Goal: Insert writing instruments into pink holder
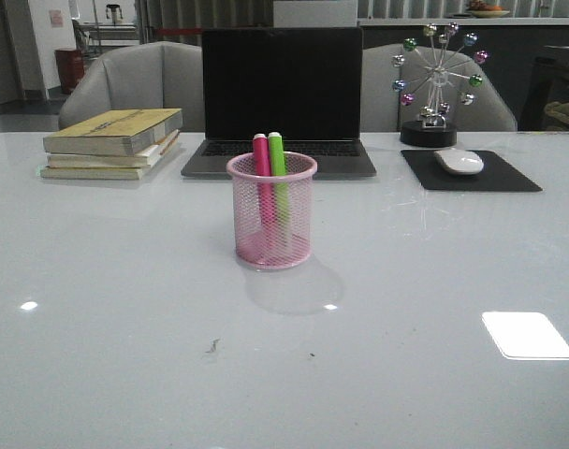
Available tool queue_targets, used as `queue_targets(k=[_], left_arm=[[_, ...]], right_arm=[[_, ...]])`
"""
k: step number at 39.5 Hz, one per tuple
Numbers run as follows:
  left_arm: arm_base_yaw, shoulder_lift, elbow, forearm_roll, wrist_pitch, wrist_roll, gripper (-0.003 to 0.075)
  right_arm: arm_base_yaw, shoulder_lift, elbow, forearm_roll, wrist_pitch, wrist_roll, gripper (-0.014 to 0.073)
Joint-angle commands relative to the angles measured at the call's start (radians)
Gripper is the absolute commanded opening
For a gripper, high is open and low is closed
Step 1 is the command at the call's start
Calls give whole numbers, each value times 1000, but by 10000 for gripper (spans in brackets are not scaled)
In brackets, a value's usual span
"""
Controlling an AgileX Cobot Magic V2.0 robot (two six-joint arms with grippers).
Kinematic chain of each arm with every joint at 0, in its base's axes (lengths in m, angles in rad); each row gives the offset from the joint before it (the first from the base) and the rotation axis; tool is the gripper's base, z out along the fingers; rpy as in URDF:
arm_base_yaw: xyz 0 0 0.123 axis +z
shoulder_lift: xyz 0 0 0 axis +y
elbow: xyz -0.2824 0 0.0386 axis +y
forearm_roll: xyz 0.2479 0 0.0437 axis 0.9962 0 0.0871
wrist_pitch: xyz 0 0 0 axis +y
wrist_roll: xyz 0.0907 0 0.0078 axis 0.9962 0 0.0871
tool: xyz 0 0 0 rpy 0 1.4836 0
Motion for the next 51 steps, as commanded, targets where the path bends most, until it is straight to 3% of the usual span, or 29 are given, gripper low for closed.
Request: queue_targets(k=[1, 13, 51], left_arm=[[1, 3, -28, -7, -91, -4, 403], [1, 3, -28, -7, -91, -4, 404], [1, 7, -28, -7, -87, -4, 404]], right_arm=[[-7, -67, 37, -37, -97, 24, 28], [-7, -305, 220, -62, -187, 61, 28], [-7, -294, 275, -81, -200, 61, 28]])
